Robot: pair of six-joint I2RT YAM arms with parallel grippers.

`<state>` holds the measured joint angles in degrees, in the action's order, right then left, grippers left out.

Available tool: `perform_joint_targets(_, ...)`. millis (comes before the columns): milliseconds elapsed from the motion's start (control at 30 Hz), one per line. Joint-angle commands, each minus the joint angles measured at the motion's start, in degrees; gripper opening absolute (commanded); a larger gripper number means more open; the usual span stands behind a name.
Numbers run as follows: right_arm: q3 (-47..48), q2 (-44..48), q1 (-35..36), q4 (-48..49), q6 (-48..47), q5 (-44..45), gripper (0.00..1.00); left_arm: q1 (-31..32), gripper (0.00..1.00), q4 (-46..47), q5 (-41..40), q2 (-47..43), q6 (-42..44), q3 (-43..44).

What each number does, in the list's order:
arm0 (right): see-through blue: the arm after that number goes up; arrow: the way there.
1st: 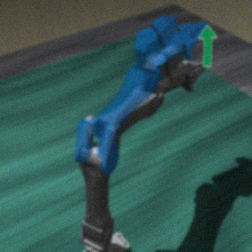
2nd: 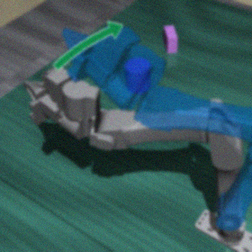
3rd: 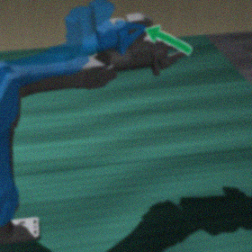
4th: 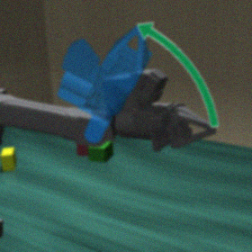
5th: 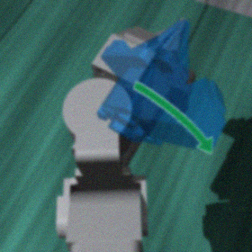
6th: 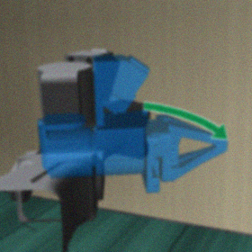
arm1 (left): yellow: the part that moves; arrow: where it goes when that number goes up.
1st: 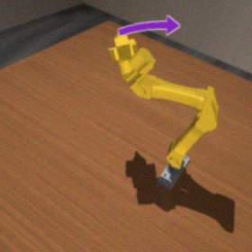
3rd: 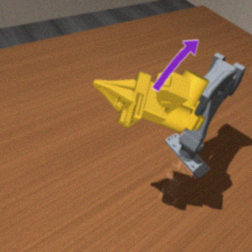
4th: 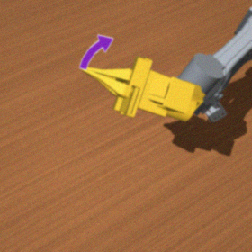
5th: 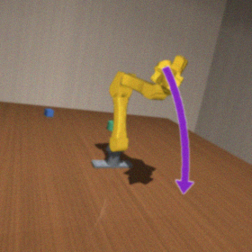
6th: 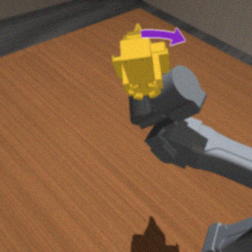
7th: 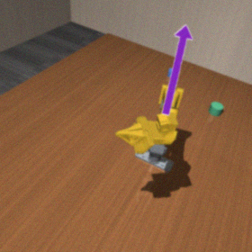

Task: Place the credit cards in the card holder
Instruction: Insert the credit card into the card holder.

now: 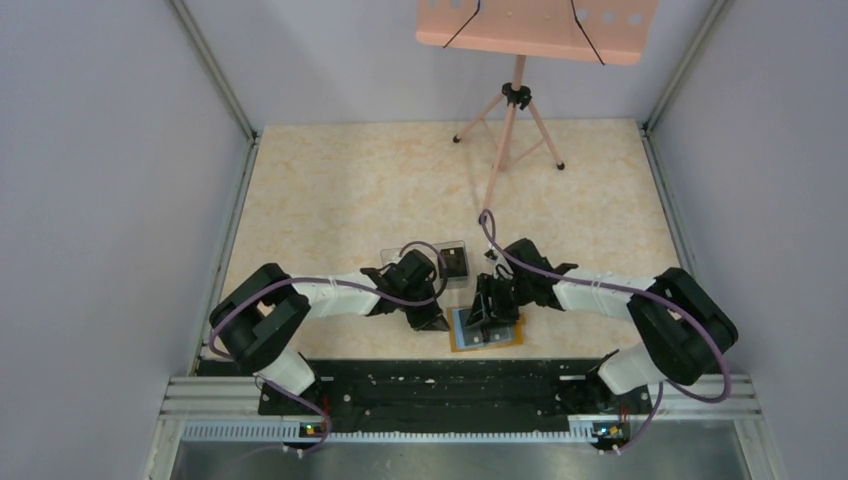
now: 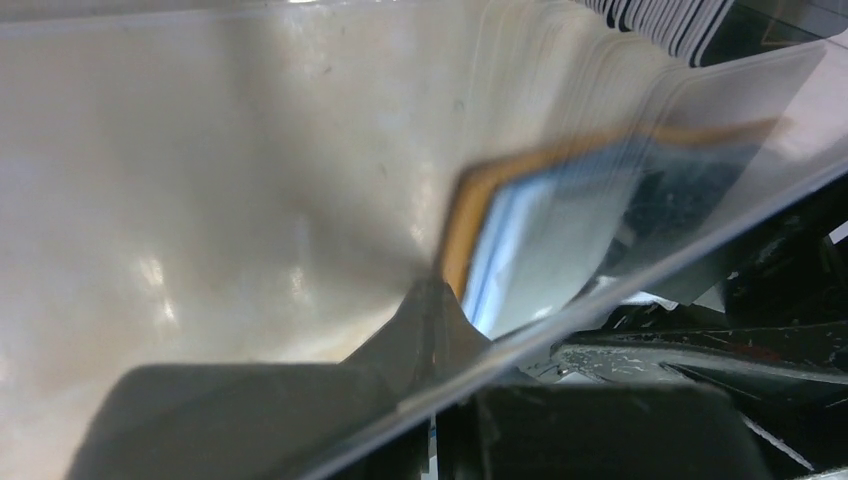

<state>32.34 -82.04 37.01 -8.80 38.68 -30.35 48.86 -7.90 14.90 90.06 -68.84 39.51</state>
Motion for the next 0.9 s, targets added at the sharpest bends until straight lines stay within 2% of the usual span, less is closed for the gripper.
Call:
perform_joint_targets(0, -0.26, -5.67, 1.56, 3.94, -0.69, 0.72, 0.49, 1.00, 0.00, 0.39, -0.99, 1.78, 0.63, 2.81)
perform_joint_targets(200, -0.80, -7.36, 2.68, 10.56, 2.79, -3.60, 0.49, 1.15, 0.00, -0.87, -1.74, 1.08, 0.94, 3.41)
perform_joint_targets(233, -0.81, -7.27, 2.71, 10.48, 2.80, -3.54, 0.44, 1.15, 0.00, -1.24, -2.01, 0.82, 1.05, 3.41)
perform_joint_targets(267, -0.80, -7.19, 2.78, 10.40, 2.71, -3.57, 0.35, 1.15, 0.00, -1.55, -2.24, 0.55, 1.05, 3.32)
perform_joint_targets(333, -0.72, -7.21, 2.73, 10.09, 2.49, -3.55, 0.26, 1.15, 0.00, -1.96, -2.62, 0.18, 1.17, 3.36)
perform_joint_targets(433, -0.12, -7.33, 2.90, 9.06, 1.52, -2.86, 0.23, 1.22, 0.00, -3.33, -3.31, -0.32, 1.61, 3.86)
perform_joint_targets(500, 0.73, -7.08, 3.04, 5.80, -0.01, -1.06, 0.27, 1.24, 0.00, -5.18, -4.35, -0.66, 2.09, 4.33)
perform_joint_targets(733, 3.87, -4.37, 3.75, -3.59, -3.62, 5.30, 0.55, 1.24, 0.00, -9.84, -8.09, -2.96, 2.89, 4.73)
perform_joint_targets(867, 4.21, -4.27, 3.94, -4.78, -4.47, 5.75, 0.62, 1.24, 0.00, -10.93, -8.66, -3.17, 3.35, 5.06)
